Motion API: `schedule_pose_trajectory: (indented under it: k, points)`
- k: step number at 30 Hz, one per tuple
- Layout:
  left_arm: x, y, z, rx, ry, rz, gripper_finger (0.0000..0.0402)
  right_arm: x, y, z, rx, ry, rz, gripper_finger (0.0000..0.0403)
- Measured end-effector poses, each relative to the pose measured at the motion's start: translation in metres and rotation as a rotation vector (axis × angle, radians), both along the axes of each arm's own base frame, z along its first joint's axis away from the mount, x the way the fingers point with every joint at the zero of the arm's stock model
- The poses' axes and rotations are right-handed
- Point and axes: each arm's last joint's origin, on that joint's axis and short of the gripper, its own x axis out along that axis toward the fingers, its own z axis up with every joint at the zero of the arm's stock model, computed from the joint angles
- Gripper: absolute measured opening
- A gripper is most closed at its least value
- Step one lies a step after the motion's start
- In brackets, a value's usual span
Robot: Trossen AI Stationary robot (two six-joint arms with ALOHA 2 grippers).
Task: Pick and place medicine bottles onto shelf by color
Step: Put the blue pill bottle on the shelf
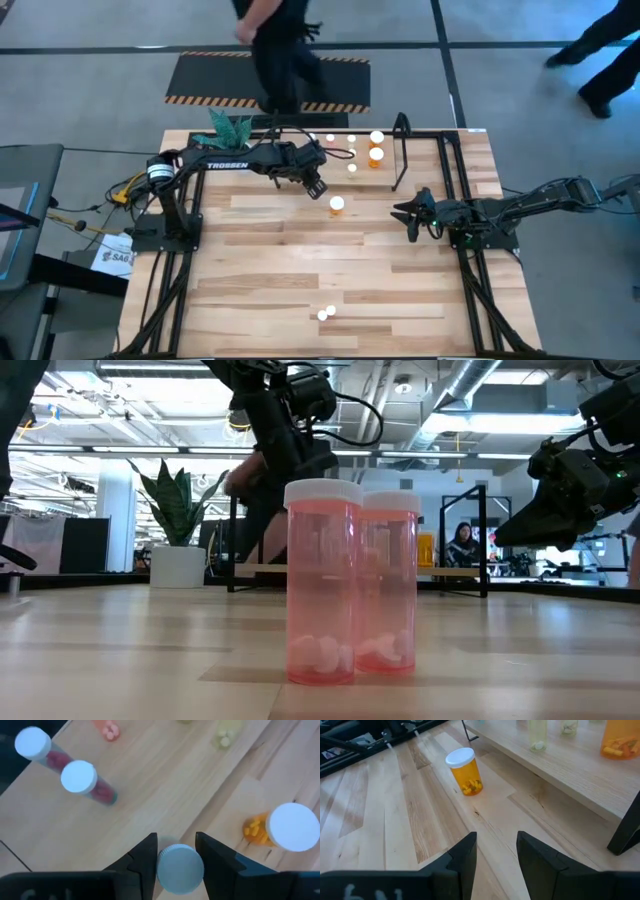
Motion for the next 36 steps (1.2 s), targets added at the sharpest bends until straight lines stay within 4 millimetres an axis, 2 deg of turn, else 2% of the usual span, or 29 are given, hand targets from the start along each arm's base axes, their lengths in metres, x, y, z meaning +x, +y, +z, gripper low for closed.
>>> schedule_pose_trajectory:
  k: [7,14,23,32,36]
  points:
    - [0.007,0.008,-0.019,-0.032,0.024,-0.006,0.0116,0.0,0.0,0.0,0.0,-0.001,0.0,0.0162]
    - [0.011,0.017,-0.016,-0.008,-0.003,0.004,0.0116,0.0,0.0,0.0,0.0,0.0,0.0,0.0162]
    - [0.005,0.033,-0.017,-0.025,-0.014,0.063,0.0116,0.0,0.0,0.0,0.0,0.0,0.0,0.0162]
    - [0.004,0.035,-0.017,-0.049,-0.032,0.099,0.0116,0.0,0.0,0.0,0.0,0.0,0.0,0.0162]
    - [0.007,0.036,-0.023,-0.052,-0.033,0.112,0.0116,0.0,0.0,0.0,0.0,-0.001,0.0,0.0162]
